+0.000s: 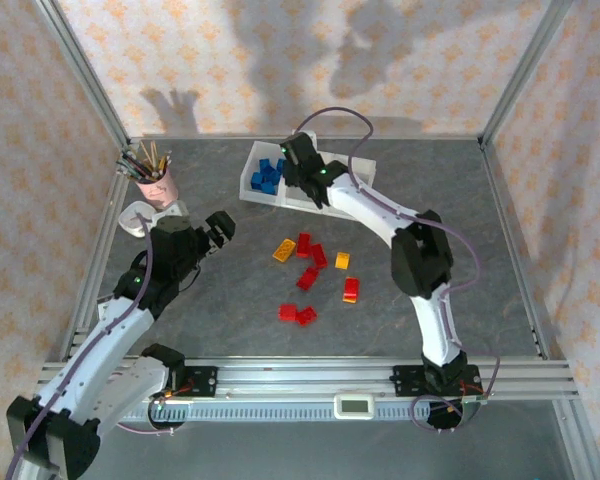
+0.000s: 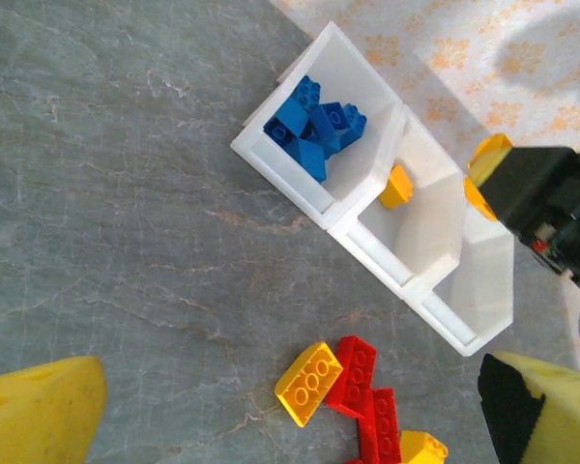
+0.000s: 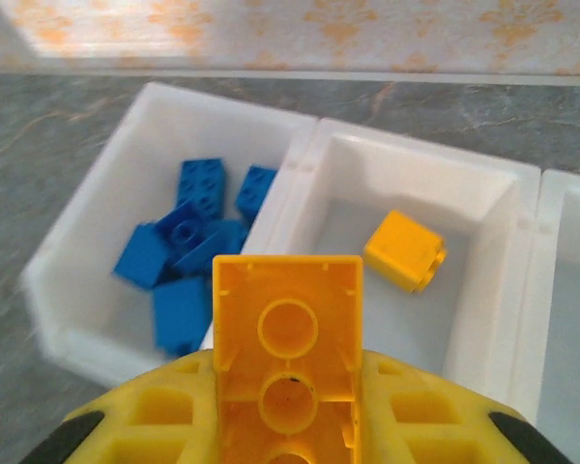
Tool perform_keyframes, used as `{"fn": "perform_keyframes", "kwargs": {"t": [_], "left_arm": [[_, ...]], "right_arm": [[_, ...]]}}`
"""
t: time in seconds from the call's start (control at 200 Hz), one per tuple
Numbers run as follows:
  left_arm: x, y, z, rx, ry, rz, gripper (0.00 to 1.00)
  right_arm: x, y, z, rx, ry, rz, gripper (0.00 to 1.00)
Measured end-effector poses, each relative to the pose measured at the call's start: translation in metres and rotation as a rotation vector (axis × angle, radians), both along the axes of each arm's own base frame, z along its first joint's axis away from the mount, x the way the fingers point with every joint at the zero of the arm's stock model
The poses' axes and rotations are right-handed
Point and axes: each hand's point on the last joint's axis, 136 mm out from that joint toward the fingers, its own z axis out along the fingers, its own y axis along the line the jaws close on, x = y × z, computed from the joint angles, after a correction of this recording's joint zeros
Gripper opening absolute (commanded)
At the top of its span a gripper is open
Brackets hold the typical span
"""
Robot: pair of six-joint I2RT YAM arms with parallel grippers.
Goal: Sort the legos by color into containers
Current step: Place the lego in the container.
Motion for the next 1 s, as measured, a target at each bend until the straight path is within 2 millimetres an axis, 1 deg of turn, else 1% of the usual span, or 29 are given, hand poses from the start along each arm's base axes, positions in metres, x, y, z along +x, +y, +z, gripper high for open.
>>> {"fn": "perform_keyframes", "kwargs": {"t": [0.09, 0.18, 0.27, 0.335, 0.37, 0.525, 0.636, 0.736, 0.831, 0.921, 1.001], "left_arm": [[0.012, -0.004, -0.008, 0.013, 0.014, -0.01, 0.99], [0.023, -0.007, -0.016, 0.025, 0.03, -0.014, 0.99], [0.032, -0.012, -0.019, 0.021, 0.031, -0.022, 0.99], [0.036, -0.014, -0.018, 0.016, 0.025, -0.029, 0.99], [0.038, -0.015, -0.018, 0.016, 0.02, -0.032, 0.99], [0.041, -0.016, -0.014, 0.016, 0.003, -0.035, 0.99], [0.041, -0.017, -0.012, 0.02, -0.002, -0.042, 0.99], [0.041, -0.018, -0.01, 0.019, -0.01, -0.048, 0.99], [0.039, -0.019, -0.002, 0.009, -0.032, -0.055, 0.99], [0.035, -0.02, 0.008, -0.005, -0.06, -0.065, 0.99], [0.032, -0.02, 0.014, -0.014, -0.079, -0.072, 0.99]], "right_arm": [[0.024, -0.008, -0.025, -0.019, 0.021, -0.038, 0.23], [0.04, -0.014, -0.051, -0.037, 0.053, -0.063, 0.26], [0.05, -0.02, -0.068, -0.053, 0.074, -0.08, 0.31], [0.053, -0.024, -0.074, -0.061, 0.079, -0.091, 0.38], [0.053, -0.025, -0.077, -0.062, 0.082, -0.096, 0.41], [0.055, -0.024, -0.072, -0.057, 0.074, -0.093, 0.52], [0.055, -0.023, -0.07, -0.05, 0.074, -0.091, 0.54], [0.051, -0.021, -0.065, -0.037, 0.084, -0.077, 0.57], [0.034, -0.023, -0.057, -0.019, 0.106, -0.061, 0.6], [0.01, -0.024, -0.045, 0.0, 0.123, -0.05, 0.64], [-0.013, -0.021, -0.035, 0.021, 0.132, -0.033, 0.66]]}}
